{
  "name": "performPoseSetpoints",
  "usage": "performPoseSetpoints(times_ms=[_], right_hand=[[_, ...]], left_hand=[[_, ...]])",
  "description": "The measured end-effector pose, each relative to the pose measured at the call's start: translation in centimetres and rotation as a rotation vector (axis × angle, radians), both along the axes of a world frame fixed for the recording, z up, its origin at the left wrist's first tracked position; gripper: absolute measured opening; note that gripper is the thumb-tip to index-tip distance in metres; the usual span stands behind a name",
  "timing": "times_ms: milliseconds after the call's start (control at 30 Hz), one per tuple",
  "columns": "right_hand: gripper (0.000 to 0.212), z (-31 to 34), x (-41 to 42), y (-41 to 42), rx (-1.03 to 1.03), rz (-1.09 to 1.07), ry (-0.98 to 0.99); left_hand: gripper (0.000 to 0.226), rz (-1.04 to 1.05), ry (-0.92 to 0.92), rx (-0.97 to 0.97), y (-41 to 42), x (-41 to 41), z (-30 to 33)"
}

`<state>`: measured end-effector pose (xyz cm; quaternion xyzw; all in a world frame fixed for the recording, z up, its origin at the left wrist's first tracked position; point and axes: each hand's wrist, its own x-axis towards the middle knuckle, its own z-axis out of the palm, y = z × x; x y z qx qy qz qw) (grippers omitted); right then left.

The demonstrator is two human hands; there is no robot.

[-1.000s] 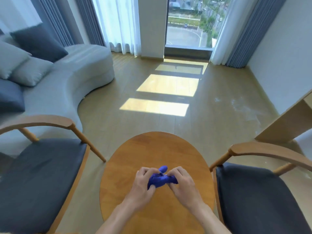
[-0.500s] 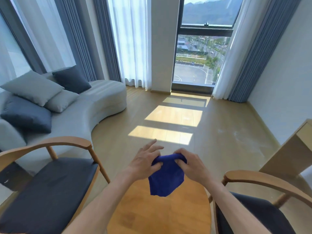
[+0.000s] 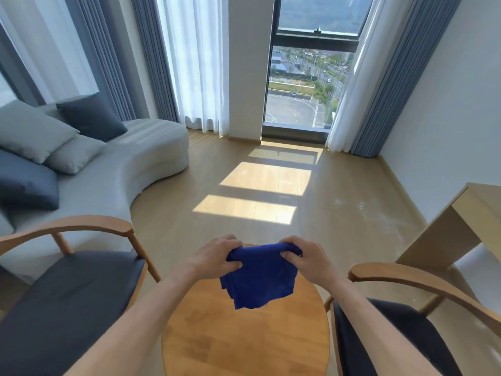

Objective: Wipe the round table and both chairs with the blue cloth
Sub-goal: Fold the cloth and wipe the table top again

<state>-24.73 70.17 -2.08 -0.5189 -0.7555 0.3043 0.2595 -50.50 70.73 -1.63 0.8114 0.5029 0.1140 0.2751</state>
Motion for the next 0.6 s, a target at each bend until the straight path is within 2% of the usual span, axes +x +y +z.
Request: performPoseSetpoints(times_ms=[133, 333, 500, 600], right_hand=[[0.024, -2.0, -0.6, -0.4, -0.098, 0.015, -0.046], [0.026, -7.6, -1.0, -2.3, -0.278, 0.033, -0.082], [0.028, -11.8, -1.2, -5.0, -0.407, 0.001, -0.062], [0.023, -14.1, -1.2, -6.9, -0.475, -0.044, -0.034]], left_hand=[[0.015, 0.01, -0.022, -0.068, 0.0, -1.4, -2.8], [0.009, 0.012, 0.043, -0.15, -1.9, -2.0, -8.8], [0.01, 0.098, -0.07, -0.393, -5.1, -2.5, -13.1], [0.008, 0.193, -0.227, -0.547, -7.2, -2.7, -14.7]])
